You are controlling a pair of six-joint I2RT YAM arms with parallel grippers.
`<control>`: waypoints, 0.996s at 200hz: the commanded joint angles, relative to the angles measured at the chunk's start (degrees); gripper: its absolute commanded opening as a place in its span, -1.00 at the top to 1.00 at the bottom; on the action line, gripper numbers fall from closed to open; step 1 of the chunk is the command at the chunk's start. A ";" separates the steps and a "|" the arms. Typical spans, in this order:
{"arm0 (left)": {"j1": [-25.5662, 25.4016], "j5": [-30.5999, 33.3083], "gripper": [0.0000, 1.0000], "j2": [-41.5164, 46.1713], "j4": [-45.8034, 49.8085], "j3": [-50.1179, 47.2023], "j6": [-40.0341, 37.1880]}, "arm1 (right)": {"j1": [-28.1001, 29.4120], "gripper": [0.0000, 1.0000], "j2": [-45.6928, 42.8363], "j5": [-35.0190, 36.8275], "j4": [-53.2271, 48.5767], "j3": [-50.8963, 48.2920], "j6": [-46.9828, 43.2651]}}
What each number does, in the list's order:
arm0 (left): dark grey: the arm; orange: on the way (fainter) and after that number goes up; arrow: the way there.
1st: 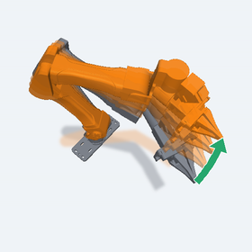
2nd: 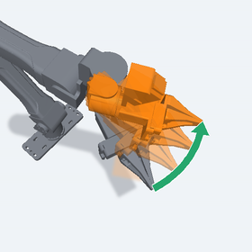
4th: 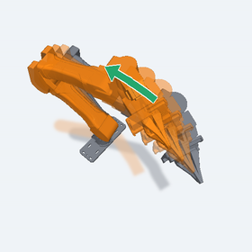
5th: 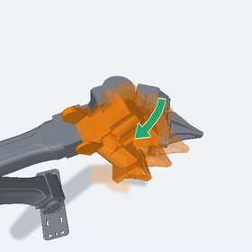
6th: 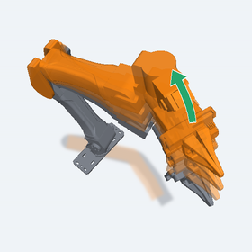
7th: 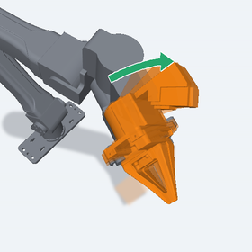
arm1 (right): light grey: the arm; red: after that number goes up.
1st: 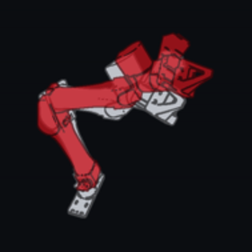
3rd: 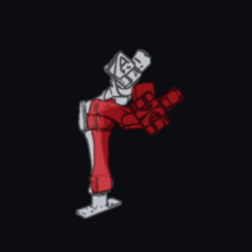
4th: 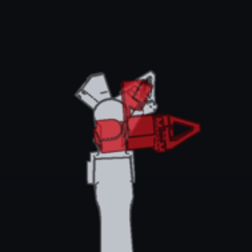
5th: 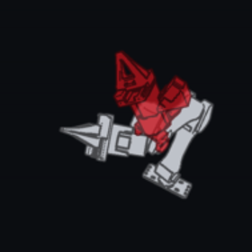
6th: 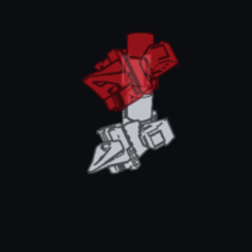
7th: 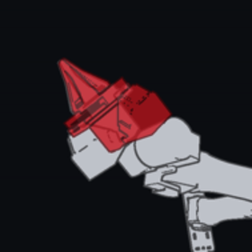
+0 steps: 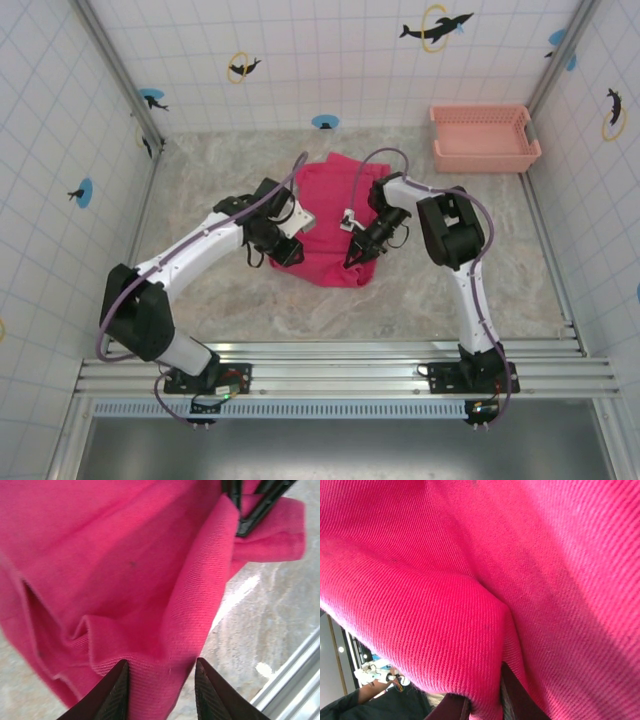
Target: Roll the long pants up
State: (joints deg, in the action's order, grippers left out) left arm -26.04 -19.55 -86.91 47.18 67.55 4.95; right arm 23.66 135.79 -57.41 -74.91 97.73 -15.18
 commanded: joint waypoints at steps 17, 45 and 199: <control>-1.20 -8.24 0.24 -0.19 -2.78 -0.83 -1.27 | -0.39 0.69 2.71 0.79 0.30 3.38 1.26; -1.31 -2.35 0.25 -4.31 -2.81 -0.54 -0.38 | -0.45 0.68 2.91 0.98 0.30 4.38 2.03; 5.66 18.55 0.71 -40.98 13.12 30.37 4.02 | -0.30 0.22 -17.50 38.65 6.88 -2.99 4.86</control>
State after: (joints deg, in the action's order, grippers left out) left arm -20.97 -0.89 -122.96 58.59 95.48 11.51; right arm 22.37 129.84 -35.66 -72.64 98.04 -10.90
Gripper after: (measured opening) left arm 0.139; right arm 0.361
